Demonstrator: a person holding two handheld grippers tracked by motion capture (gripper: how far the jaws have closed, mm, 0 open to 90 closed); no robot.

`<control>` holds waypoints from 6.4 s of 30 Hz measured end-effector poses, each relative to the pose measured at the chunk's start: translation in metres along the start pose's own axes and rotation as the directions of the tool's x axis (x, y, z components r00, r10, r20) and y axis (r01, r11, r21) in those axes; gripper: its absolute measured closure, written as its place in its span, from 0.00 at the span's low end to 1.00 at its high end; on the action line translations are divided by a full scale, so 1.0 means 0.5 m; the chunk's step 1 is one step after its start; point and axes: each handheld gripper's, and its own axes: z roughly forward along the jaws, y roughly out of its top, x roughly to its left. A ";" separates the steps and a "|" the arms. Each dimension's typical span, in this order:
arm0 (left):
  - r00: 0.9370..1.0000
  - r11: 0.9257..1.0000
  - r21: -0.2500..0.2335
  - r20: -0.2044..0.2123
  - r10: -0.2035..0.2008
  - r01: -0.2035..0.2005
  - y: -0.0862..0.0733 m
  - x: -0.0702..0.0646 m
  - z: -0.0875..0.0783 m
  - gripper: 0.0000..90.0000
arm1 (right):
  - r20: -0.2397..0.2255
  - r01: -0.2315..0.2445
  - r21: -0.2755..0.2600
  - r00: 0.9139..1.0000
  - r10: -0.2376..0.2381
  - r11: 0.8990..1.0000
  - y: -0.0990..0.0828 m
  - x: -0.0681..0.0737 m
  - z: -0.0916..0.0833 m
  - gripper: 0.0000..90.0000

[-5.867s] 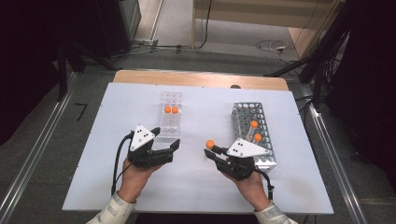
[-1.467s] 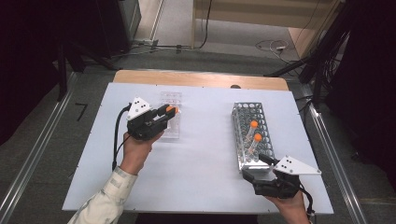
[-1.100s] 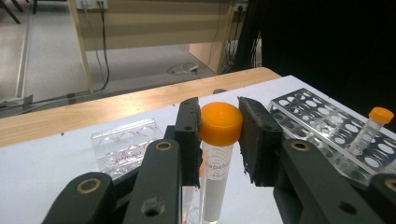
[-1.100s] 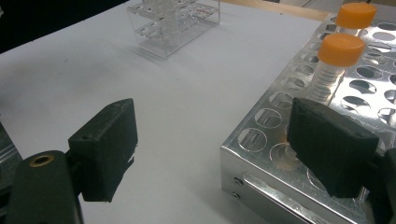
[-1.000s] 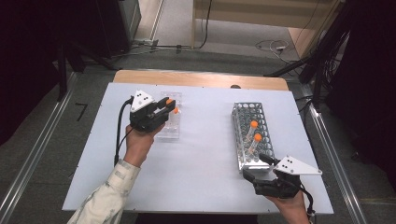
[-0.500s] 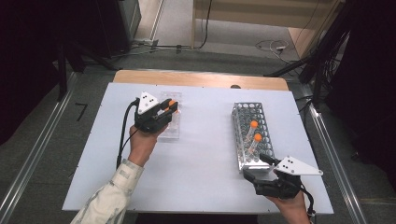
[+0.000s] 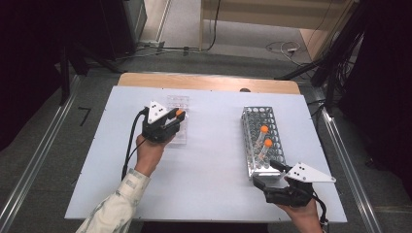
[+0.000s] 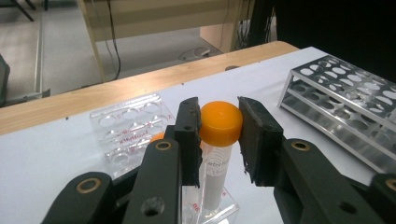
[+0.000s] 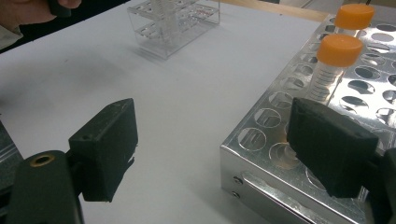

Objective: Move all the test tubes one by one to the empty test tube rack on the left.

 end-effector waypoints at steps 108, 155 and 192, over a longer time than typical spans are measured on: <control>0.997 0.998 0.020 0.045 -0.063 0.062 -0.100 -0.039 -0.116 0.24 | 0.278 -0.068 -0.027 0.958 0.073 0.997 0.029 -0.077 0.076 0.80; 0.991 0.999 0.028 0.128 -0.030 0.027 -0.092 -0.082 -0.116 0.20 | 0.026 0.090 -0.029 0.996 -0.089 0.996 0.081 0.083 0.086 0.80; 0.948 0.998 -0.007 0.310 0.065 -0.066 -0.082 -0.180 -0.113 0.47 | -0.124 0.130 0.055 0.985 -0.122 0.990 0.080 0.159 0.201 0.80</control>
